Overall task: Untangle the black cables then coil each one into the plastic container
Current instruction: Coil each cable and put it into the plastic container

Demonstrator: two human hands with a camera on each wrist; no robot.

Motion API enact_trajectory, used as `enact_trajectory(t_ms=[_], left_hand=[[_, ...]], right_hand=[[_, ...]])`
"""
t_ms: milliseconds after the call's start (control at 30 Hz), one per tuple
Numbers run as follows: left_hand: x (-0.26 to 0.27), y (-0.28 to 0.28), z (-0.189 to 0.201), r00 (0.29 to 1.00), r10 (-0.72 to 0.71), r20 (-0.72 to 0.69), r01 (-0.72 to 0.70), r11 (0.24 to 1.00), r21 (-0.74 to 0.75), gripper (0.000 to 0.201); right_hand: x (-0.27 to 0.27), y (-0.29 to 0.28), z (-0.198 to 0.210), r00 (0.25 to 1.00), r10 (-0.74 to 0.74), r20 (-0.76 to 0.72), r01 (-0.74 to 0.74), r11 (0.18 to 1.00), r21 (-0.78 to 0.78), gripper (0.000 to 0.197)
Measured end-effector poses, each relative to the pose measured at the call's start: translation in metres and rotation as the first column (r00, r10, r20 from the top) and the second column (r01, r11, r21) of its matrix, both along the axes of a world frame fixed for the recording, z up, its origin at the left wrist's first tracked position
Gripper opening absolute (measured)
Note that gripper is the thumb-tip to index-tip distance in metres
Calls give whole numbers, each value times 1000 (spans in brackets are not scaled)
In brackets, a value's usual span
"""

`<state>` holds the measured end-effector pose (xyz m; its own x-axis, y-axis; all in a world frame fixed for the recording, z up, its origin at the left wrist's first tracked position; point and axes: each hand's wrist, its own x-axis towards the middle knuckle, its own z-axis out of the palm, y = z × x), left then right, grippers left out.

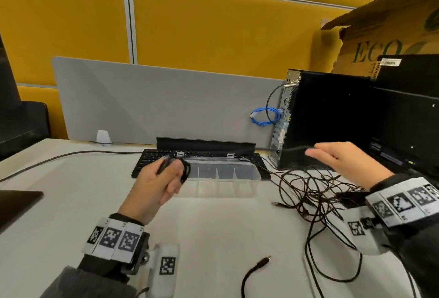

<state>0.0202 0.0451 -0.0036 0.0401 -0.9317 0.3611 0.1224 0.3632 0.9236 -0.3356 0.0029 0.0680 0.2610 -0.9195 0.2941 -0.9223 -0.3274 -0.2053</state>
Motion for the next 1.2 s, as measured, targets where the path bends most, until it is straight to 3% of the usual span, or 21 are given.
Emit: enact_trajectory(t_ms=[67,167,267,367,433,500,567,600,700,767,867,933,1000,1067,1133,1200], left_hand=[[2,-1,0,993,62,-103,-66,997,-38,35],[7,-6,0,956,150,-253,-162,986,-26,27],[19,-7,3,881,242,-407,-260,965,11,26],[31,-6,4,799,324,-507,-335,940,72,25],[32,-8,2,770,358,-528,-358,928,107,25],[29,-10,1,766,362,-530,-362,926,108,25],[26,-11,-1,789,345,-508,-340,934,107,28],[25,-12,-1,816,329,-476,-317,942,107,30],[16,-11,-6,914,261,-311,-242,965,98,31],[5,-8,-5,958,188,-218,-172,981,90,30],[-15,2,0,994,14,-106,-5,996,84,33],[-26,10,4,991,-93,-92,102,990,100,36],[-31,16,5,973,-172,-153,193,972,133,41],[-32,19,7,925,-224,-307,289,939,185,45],[-33,22,11,830,-253,-497,393,897,200,48],[-33,20,14,752,-261,-605,409,905,117,47]], right_hand=[[-13,-11,5,997,-39,-68,28,988,-150,43],[-19,-27,5,935,-135,-329,-5,920,-391,34],[-20,-31,4,876,-351,-331,150,850,-505,15],[-32,-31,15,825,-527,-207,455,834,-312,26],[-41,-30,29,823,-560,89,557,768,-315,26],[-42,-28,41,784,-465,411,607,714,-349,25],[-35,-27,46,775,-294,559,534,778,-332,19],[-28,-27,46,808,-258,530,455,845,-281,23],[6,-16,40,968,-238,79,243,968,-60,68],[41,2,32,992,-120,-40,117,992,-55,76],[102,31,5,981,188,47,-184,979,-83,77],[134,38,-20,957,288,30,-285,956,-66,73],[153,37,-43,963,267,27,-263,959,-108,54],[159,34,-51,956,242,166,-214,962,-171,30],[162,31,-54,960,237,148,-210,962,-177,26],[166,33,-60,955,292,48,-290,955,-57,27]])
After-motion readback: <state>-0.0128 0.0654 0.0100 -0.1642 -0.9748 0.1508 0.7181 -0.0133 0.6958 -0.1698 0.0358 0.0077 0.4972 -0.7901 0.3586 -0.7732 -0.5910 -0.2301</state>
